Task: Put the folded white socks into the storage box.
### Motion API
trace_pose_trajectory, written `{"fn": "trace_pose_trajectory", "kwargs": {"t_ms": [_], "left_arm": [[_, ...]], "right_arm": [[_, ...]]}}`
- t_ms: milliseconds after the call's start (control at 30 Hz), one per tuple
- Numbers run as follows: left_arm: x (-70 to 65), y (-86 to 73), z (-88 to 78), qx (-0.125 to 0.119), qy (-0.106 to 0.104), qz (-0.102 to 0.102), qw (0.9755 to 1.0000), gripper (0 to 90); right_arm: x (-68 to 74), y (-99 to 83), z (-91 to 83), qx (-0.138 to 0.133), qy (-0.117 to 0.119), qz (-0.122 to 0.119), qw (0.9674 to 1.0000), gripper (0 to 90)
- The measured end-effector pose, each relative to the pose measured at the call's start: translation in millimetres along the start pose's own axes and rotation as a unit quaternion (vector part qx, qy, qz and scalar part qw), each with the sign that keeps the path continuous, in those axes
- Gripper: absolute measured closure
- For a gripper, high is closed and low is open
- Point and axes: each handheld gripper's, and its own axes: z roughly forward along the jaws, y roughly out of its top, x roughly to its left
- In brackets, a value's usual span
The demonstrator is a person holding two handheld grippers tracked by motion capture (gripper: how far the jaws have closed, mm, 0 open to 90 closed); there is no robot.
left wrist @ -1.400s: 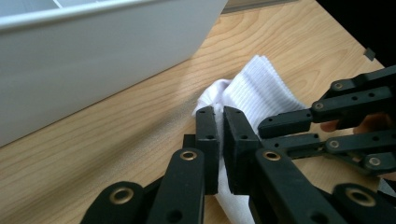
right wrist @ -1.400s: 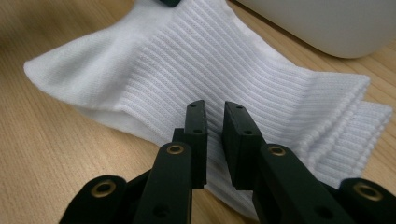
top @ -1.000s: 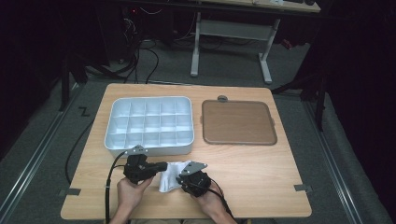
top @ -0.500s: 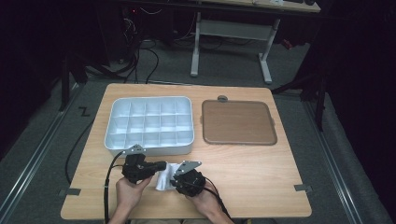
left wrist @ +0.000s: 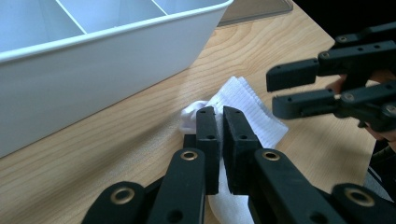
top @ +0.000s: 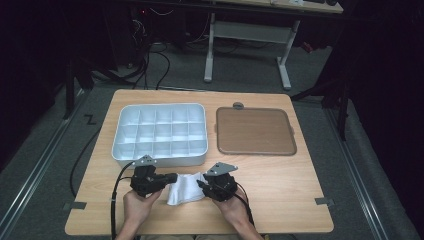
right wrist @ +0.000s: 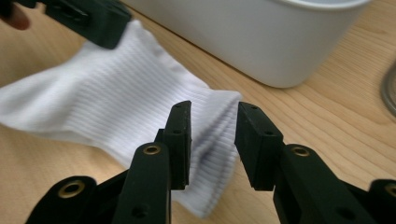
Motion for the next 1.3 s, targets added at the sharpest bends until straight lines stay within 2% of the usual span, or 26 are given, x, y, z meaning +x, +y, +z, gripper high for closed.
{"fn": "trace_pose_trajectory", "kwargs": {"t_ms": [67, 267, 533, 767, 900, 1100, 1300], "left_arm": [[0.1, 0.1, 0.1, 0.0, 0.002, 0.0, 1.0, 86.1], [0.0, 0.3, 0.0, -0.001, 0.002, 0.0, 1.0, 86.1], [-0.9, 1.3, -0.7, 0.0, 0.0, 0.001, 1.0, 86.1], [-5.0, 3.0, -0.1, 0.0, -0.004, 0.005, 1.0, 86.1], [-6.3, 5.9, 0.5, -0.003, -0.011, -0.009, 0.9999, 86.1], [-12.2, 7.0, 5.0, 0.0, -0.011, 0.005, 0.9999, 86.1], [-14.9, 8.0, 10.7, 0.005, -0.015, 0.003, 0.9999, 86.1]], "right_arm": [[-3.6, -1.8, 1.3, 0.003, -0.003, 0.009, 0.9999, 65.5], [-6.5, -6.5, 9.4, 0.015, -0.001, 0.016, 0.9998, 65.4], [-9.5, -14.9, 17.8, 0.03, 0.009, 0.025, 0.9992, 73.2], [-7.0, -15.4, 21.0, 0.031, 0.016, 0.015, 0.9993, 77.6], [-5.2, -15.8, 22.0, 0.029, 0.018, 0.015, 0.9993, 78.1], [-2.5, -15.0, 23.5, 0.028, 0.025, 0.011, 0.9992, 78.5], [1.8, -14.6, 25.0, 0.027, 0.034, 0.008, 0.999, 78.6]]}}
